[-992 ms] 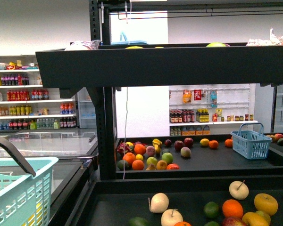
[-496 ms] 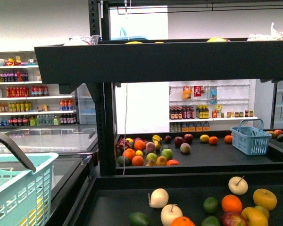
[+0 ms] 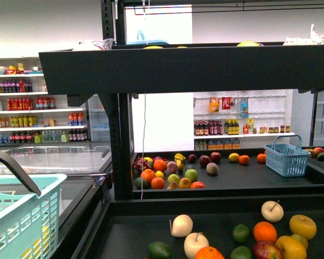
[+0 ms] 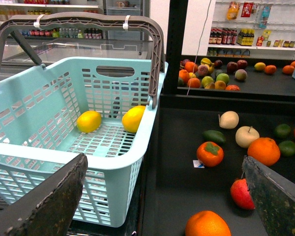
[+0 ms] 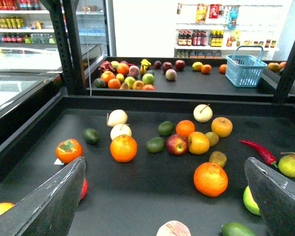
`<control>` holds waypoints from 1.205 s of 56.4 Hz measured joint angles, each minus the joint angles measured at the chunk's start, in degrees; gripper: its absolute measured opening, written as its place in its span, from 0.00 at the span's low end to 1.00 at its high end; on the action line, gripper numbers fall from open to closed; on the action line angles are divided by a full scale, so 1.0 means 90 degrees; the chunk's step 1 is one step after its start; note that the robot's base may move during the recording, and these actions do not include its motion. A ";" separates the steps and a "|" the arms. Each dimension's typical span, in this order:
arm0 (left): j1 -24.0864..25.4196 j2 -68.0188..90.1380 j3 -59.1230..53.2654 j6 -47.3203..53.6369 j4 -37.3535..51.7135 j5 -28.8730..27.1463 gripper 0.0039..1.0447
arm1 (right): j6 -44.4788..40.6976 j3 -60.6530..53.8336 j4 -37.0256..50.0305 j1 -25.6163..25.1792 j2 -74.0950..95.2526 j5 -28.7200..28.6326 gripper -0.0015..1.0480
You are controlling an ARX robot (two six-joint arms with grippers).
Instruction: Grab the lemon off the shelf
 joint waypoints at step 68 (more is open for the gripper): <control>0.0000 0.0000 0.0000 0.0000 0.0000 0.0000 0.92 | 0.0000 0.0000 0.0000 0.0000 0.0000 0.0000 0.93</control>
